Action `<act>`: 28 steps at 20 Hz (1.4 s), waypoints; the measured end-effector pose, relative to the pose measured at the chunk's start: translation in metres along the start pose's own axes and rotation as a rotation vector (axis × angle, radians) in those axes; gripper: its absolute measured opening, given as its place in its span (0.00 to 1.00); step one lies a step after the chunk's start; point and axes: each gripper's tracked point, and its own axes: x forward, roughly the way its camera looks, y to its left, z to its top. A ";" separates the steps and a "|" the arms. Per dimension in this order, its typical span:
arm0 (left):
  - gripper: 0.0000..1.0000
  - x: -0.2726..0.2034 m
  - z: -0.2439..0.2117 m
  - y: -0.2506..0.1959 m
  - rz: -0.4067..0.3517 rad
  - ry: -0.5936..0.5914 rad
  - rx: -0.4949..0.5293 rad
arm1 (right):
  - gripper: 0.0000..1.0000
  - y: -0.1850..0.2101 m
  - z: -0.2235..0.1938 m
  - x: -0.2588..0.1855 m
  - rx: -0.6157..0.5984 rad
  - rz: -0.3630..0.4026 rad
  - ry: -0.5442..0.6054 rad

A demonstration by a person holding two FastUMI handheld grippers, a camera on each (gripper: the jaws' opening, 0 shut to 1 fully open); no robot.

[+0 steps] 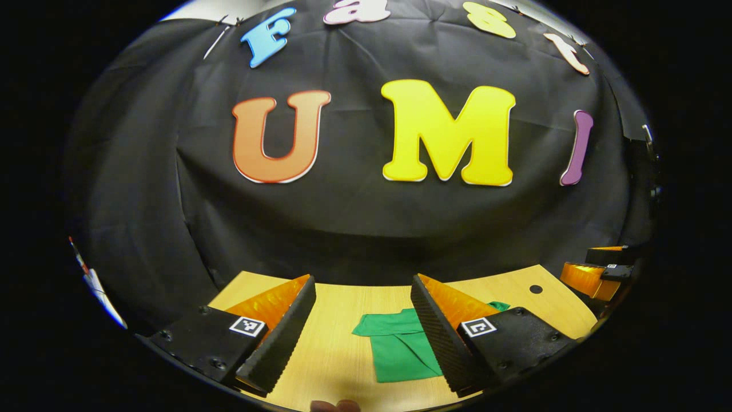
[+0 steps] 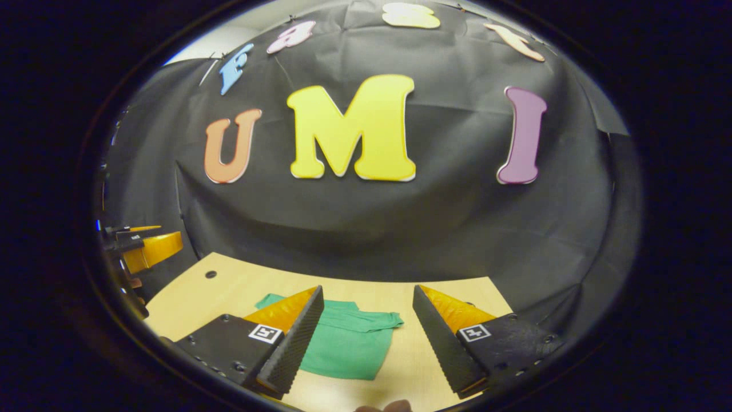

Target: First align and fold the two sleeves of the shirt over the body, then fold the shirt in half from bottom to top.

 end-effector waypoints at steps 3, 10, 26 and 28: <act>1.00 -0.061 0.025 -0.009 -0.023 -0.064 -0.013 | 0.92 0.017 0.016 -0.068 -0.012 -0.011 -0.067; 1.00 -0.165 0.031 -0.016 -0.053 -0.127 0.004 | 0.92 0.052 0.015 -0.177 0.014 -0.017 -0.115; 1.00 -0.198 0.037 -0.033 -0.035 -0.128 -0.024 | 0.96 0.046 0.032 -0.224 0.012 -0.028 -0.188; 1.00 -0.197 0.038 -0.036 -0.031 -0.125 -0.031 | 0.99 0.040 0.036 -0.222 0.010 -0.033 -0.198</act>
